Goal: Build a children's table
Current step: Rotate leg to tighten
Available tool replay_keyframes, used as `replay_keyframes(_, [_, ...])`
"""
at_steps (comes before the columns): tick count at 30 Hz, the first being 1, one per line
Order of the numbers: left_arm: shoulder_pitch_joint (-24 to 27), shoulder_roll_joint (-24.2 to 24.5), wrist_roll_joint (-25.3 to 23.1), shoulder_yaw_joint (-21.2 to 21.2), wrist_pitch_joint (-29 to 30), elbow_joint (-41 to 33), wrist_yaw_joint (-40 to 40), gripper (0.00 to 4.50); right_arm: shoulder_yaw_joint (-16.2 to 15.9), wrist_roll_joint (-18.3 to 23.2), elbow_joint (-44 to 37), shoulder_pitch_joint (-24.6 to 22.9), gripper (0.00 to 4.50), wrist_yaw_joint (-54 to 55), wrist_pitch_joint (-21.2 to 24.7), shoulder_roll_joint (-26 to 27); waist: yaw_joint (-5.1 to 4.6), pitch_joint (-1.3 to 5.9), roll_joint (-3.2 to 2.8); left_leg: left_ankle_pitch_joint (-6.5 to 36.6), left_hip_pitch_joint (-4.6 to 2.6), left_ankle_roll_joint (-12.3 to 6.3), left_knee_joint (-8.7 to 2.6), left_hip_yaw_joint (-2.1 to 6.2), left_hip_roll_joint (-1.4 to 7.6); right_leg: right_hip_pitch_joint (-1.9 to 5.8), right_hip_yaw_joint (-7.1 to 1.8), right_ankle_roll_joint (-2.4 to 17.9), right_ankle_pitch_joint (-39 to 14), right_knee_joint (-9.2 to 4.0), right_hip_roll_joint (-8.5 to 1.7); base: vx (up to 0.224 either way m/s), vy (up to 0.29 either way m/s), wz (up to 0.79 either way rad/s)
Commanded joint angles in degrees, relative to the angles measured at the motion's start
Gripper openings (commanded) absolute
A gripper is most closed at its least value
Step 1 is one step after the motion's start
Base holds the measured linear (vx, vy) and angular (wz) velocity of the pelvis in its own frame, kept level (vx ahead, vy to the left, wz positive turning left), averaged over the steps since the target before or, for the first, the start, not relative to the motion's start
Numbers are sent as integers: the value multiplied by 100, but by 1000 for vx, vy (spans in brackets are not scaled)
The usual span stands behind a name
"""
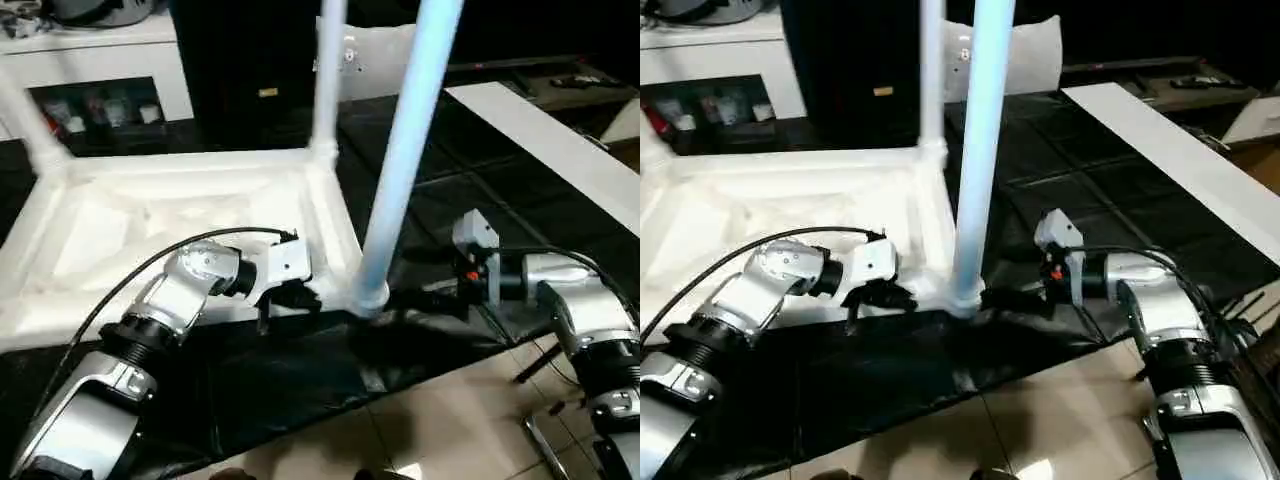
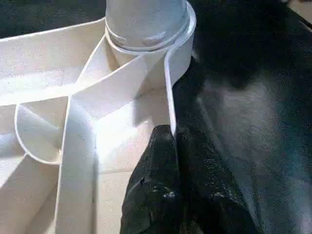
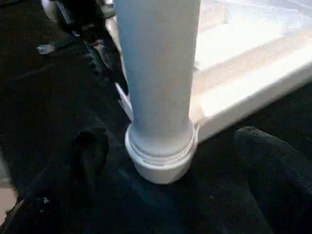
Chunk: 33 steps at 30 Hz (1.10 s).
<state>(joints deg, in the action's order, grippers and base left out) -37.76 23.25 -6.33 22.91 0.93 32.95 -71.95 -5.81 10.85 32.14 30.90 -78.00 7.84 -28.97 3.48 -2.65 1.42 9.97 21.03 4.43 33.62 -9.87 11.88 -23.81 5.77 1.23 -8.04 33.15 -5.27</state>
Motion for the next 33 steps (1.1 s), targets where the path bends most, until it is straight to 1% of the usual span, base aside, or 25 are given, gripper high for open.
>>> replay_keyframes(1, [-25,11,-72,340,-176,-74,-390,0,-78,11,-117,-27,409,-199,-127,-86,7,377,-15,1488,-60,-367,-373,-21,161,330,-247,1126,-1871,-368,-272,0,0,0])
replay_keyframes(3, [-29,23,-69,381,-291,-75,-511,0,-129,1,-72,-5,384,-325,-172,-85,26,378,-1,1523,-65,-343,-375,-21,158,329,-246,1145,-1855,-362,-272,0,0,0])
replay_keyframes(4, [-30,33,-62,412,-366,-80,-618,0,-162,13,-54,4,372,-427,-197,-76,31,377,-5,1552,-63,-332,-377,-20,157,337,-245,1130,-1910,-367,-276,0,0,0])
replay_keyframes(6, [-18,42,-46,452,-397,-143,-763,0,-208,71,-79,8,367,-557,-156,-23,47,379,12,1546,-60,-327,-373,-21,154,341,-247,1101,-1963,-368,-280,0,0,0])
replay_keyframes(7, [-13,37,-41,457,-394,-172,-791,0,-231,86,-100,4,355,-590,-142,3,58,374,14,1535,-60,-326,-378,-21,158,339,-248,1081,-2007,-373,-283,0,0,0])
replay_keyframes(9, [-17,27,-20,472,-403,-195,-840,0,-273,101,-90,11,332,-631,-137,52,82,376,12,1507,-71,-310,-379,-20,165,329,-253,1074,-2012,-368,-287,0,0,0])
replay_keyframes(11, [-21,21,-9,480,-406,-203,-867,0,-299,112,-71,18,327,-656,-136,81,105,379,4,1492,-73,-304,-378,-23,161,329,-252,1072,-2004,-367,-287,0,0,0])
replay_keyframes(12, [-28,8,-4,484,-412,-199,-880,0,-328,110,-39,29,313,-671,-140,114,117,383,3,1481,-77,-294,-378,-23,163,326,-253,1077,-1973,-364,-285,0,0,0])
replay_keyframes(13, [-35,-9,-4,488,-418,-193,-885,0,-350,110,11,48,289,-681,-138,160,125,380,-1,1489,-79,-281,-385,-20,168,324,-252,1080,-1952,-361,-280,0,0,0])
replay_keyframes(15, [-61,-52,-36,486,-445,-128,-852,0,-371,118,113,101,284,-707,-96,272,124,383,0,1492,-71,-266,-386,-18,166,330,-254,1101,-1909,-353,-286,0,0,0])
replay_keyframes(16, [-72,-64,-59,480,-463,-89,-829,0,-403,108,132,112,268,-737,-67,305,129,387,3,1494,-77,-257,-381,-22,164,329,-254,1094,-1908,-356,-287,0,0,0])
replay_keyframes(17, [-73,-64,-61,478,-465,-84,-827,0,-410,105,133,111,268,-742,-65,308,128,387,8,1483,-74,-258,-382,-21,163,333,-255,1096,-1897,-353,-286,0,0,0])
replay_keyframes(18, [-75,-64,-63,477,-466,-79,-824,0,-423,100,136,110,254,-749,-66,309,135,387,3,1460,-77,-256,-383,-20,165,333,-256,1095,-1877,-352,-284,0,0,0])
replay_keyframes(20, [-80,-55,-57,468,-449,-71,-811,0,-435,132,137,103,239,-787,-13,316,136,387,21,1433,-73,-262,-383,-22,165,337,-257,1092,-1869,-344,-287,0,0,0])
replay_keyframes(23, [-79,-54,-34,446,-425,-62,-796,0,-440,168,116,89,212,-815,55,323,140,386,17,1403,-71,-272,-380,-24,161,339,-258,1068,-1899,-348,-289,0,0,0])
replay_keyframes(25, [-61,-64,19,402,-406,-59,-785,0,-408,225,69,57,203,-781,127,364,138,386,9,1396,-71,-270,-381,-23,160,339,-257,1061,-1907,-348,-284,0,0,0])
replay_keyframes(26, [-13,-127,145,251,-240,-100,-646,0,-336,283,-38,-9,200,-589,233,477,140,385,-12,1403,-71,-258,-382,-22,160,339,-257,1065,-1905,-350,-286,0,0,0])
replay_keyframes(29, [31,-233,293,59,24,-168,-434,0,-242,305,-111,-54,198,-248,364,621,120,378,-3,1458,-63,-220,-389,-22,151,343,-252,1036,-1968,-356,-280,0,0,0])
replay_keyframes(30, [44,-309,318,-31,222,-199,-226,0,-194,234,-87,-48,198,129,418,739,110,369,23,1540,-70,-210,-388,-20,145,334,-244,980,-2159,-384,-282,0,0,0])
replay_keyframes(31, [68,-404,342,-137,452,-230,36,0,-116,136,-14,-12,198,668,493,909,100,360,16,1575,-74,-183,-392,-19,144,325,-246,951,-2258,-387,-284,0,0,0])
replay_keyframes(32, [96,-506,359,-239,690,-258,306,0,-15,45,90,45,198,1263,554,1108,68,344,12,1648,-80,-111,-402,-2,130,310,-238,870,-2519,-414,-290,0,0,0])
replay_keyframes(33, [115,-584,361,-309,853,-273,514,0,66,-18,181,94,198,1707,568,1263,13,324,12,1775,-104,-5,-402,12,110,280,-221,744,-2898,-449,-294,0,0,0])
